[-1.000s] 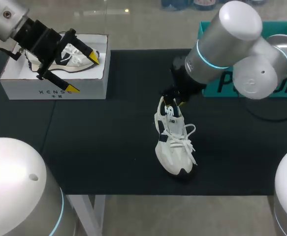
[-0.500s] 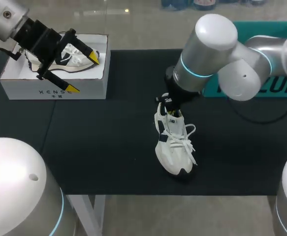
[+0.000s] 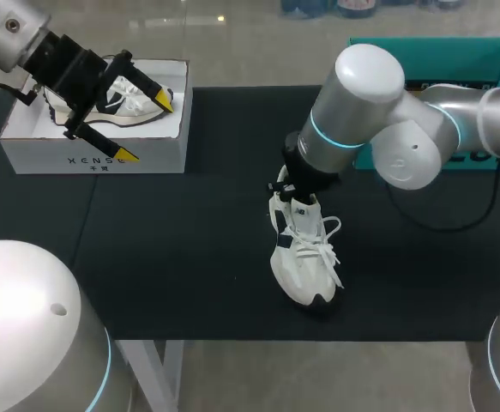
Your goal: Take the shoe out of the shoebox, open the shoe tongue, remove and reinsert the insole, then place the shoe into the shoebox
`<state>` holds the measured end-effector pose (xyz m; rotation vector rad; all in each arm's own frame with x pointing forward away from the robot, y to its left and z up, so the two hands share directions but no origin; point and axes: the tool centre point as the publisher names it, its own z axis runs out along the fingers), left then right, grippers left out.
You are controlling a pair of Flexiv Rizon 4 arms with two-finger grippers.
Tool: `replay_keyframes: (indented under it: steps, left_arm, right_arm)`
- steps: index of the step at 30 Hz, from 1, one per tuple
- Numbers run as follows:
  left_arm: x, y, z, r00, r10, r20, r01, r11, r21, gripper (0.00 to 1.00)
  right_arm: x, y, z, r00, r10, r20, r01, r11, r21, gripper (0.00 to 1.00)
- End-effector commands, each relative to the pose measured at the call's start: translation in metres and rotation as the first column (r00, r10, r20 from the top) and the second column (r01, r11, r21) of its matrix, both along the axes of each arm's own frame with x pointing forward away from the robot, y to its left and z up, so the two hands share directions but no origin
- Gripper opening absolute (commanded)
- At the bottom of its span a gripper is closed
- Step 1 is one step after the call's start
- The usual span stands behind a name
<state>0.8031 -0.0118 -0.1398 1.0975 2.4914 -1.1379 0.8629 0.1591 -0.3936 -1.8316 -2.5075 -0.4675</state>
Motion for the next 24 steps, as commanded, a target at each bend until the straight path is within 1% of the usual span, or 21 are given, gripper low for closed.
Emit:
replay_keyframes:
  steps: [1,9,13,17,24]
  left_arm:
    - [0.000,0.000,0.001,1.000,0.000,0.000,0.000,1.000,0.005,1.00]
    - [0.000,0.000,0.001,1.000,0.000,0.000,0.000,1.000,0.005,1.00]
    - [0.000,0.000,0.001,1.000,0.000,0.000,0.000,1.000,0.005,1.00]
    - [0.000,0.000,0.001,1.000,0.000,0.000,0.000,1.000,0.005,1.00]
    - [0.000,0.000,0.001,1.000,0.000,0.000,0.000,1.000,0.005,1.00]
  right_arm:
    - [0.003,-0.002,0.000,1.000,-0.003,0.001,0.003,1.000,0.003,0.00]
    - [0.001,-0.008,0.036,0.998,-0.009,0.067,0.009,1.000,-0.002,0.00]
    - [0.002,-0.010,0.050,0.995,-0.001,0.104,0.003,1.000,-0.016,0.00]
    - [0.006,-0.013,0.051,0.994,0.002,0.113,0.001,1.000,-0.028,0.00]
    - [0.017,-0.013,0.034,0.993,0.007,0.120,0.001,0.998,-0.069,0.00]
